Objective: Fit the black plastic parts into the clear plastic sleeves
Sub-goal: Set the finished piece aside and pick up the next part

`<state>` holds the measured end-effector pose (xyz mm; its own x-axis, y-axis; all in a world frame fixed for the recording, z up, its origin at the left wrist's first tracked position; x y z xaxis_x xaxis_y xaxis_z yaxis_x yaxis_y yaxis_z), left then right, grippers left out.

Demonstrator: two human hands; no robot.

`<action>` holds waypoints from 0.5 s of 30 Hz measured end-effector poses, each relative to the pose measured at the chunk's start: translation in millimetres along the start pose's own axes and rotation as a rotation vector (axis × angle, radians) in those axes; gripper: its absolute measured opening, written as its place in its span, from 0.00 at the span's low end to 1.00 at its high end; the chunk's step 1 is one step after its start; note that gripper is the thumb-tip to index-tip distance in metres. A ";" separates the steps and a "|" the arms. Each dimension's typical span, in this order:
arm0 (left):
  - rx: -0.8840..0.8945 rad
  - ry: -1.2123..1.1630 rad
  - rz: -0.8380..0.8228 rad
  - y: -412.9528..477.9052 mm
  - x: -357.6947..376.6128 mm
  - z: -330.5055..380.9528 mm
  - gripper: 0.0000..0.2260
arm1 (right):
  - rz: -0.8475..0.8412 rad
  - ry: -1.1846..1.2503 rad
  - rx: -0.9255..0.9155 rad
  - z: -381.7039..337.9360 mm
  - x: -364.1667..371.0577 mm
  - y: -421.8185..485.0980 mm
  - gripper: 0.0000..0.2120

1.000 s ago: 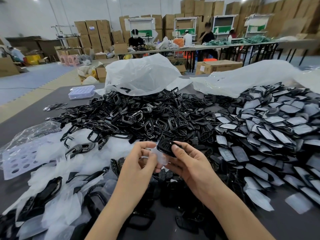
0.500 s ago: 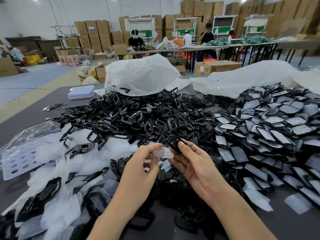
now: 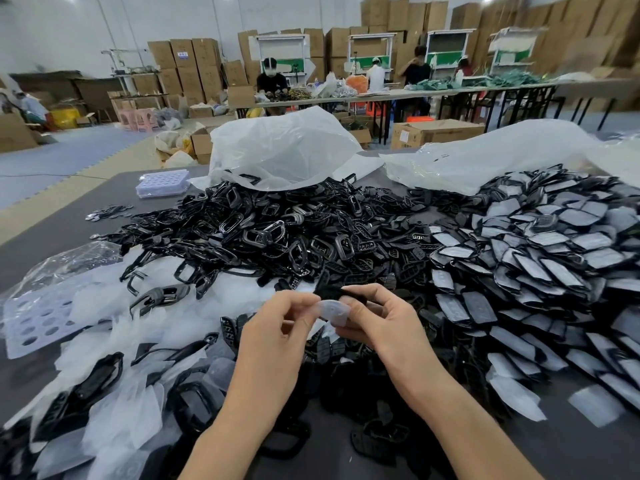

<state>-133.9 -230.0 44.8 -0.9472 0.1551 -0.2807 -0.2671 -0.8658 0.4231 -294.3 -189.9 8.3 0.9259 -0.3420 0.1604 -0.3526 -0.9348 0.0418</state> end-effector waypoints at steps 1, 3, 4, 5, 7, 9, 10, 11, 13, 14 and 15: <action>0.005 -0.014 0.028 0.6 -2.7 -0.3 0.07 | -0.012 -0.010 -0.005 -0.4 2.0 -0.7 0.04; 0.014 -0.036 0.059 1.5 -5.9 -0.3 0.08 | -0.028 -0.029 -0.018 -1.0 4.4 -1.7 0.05; 0.000 -0.054 0.054 1.5 -5.6 -2.3 0.08 | -0.035 -0.037 -0.025 -1.7 5.4 -2.3 0.05; -0.026 -0.077 0.044 1.2 -4.3 -5.2 0.09 | -0.044 -0.044 -0.031 -2.7 6.6 -2.7 0.05; -0.091 -0.127 0.021 0.1 -1.8 -11.9 0.09 | -0.061 -0.054 -0.035 -2.4 8.6 -2.9 0.05; -0.123 -0.160 0.015 -0.5 -1.1 -15.9 0.08 | -0.078 -0.066 -0.036 -1.3 10.9 -2.8 0.04; -0.130 -0.173 0.019 -0.6 -1.6 -16.9 0.07 | -0.088 -0.073 -0.039 -0.8 12.3 -2.6 0.04; -0.135 -0.186 0.022 -0.6 -1.5 -17.4 0.07 | -0.098 -0.076 -0.041 0.3 13.8 -2.0 0.05; -0.142 -0.211 0.024 -0.6 -1.0 -17.5 0.07 | -0.106 -0.071 -0.039 1.4 15.5 -1.5 0.04; -0.144 -0.225 0.026 -0.3 -1.0 -17.4 0.08 | -0.108 -0.059 -0.036 1.2 16.0 -1.6 0.04; -0.149 -0.244 0.031 0.4 -1.1 -17.6 0.08 | -0.113 -0.038 -0.032 1.2 16.5 -1.4 0.06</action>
<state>-129.9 -238.9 30.1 -0.9739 0.2223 -0.0462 -0.2260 -0.9292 0.2923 -278.4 -194.3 9.7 0.9642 -0.2388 0.1158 -0.2495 -0.9642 0.0895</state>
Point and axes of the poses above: each hand's wrist, its own y-axis towards the middle knuckle, its own x-axis out of the palm, z = x × y, the point moved 9 cm from there along y, towards the middle knuckle, and after that the axes turned 6 degrees about -y, right-handed, at the moved point
